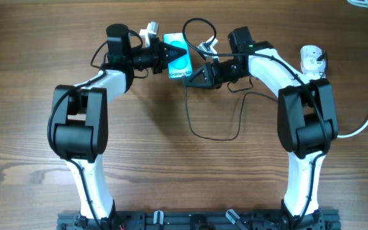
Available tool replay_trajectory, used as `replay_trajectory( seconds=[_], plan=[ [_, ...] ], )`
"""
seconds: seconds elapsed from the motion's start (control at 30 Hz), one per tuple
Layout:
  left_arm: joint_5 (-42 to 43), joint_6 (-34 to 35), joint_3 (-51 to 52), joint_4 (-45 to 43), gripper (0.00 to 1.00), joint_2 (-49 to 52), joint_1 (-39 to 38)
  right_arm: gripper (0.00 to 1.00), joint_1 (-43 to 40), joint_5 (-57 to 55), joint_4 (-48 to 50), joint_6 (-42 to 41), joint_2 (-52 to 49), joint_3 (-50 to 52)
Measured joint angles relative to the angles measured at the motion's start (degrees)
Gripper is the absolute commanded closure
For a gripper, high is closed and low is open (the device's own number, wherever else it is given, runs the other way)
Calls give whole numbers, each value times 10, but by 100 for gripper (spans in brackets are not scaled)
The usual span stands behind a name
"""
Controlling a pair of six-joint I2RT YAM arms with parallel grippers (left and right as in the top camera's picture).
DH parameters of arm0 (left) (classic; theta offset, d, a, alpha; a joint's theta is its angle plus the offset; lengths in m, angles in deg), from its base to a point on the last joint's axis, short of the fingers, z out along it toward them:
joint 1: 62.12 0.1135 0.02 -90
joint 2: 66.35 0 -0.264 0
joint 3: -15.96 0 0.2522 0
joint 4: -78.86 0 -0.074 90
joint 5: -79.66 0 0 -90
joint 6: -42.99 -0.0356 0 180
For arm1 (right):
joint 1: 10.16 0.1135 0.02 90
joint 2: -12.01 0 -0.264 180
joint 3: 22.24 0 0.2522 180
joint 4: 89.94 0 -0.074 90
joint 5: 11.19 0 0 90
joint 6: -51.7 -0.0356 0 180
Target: Plug charger to phone and switch on socket
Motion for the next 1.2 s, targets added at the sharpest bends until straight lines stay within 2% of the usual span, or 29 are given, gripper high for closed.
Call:
replay_trajectory(
  seconds=[0.23,1.2],
  plan=[
    [0,8,0,-30,96,0,0,95,18,-26,1,-10,0,0],
    [11,19,0,-31,96,0,16,95,19,-28,18,-19,0,0]
  ],
)
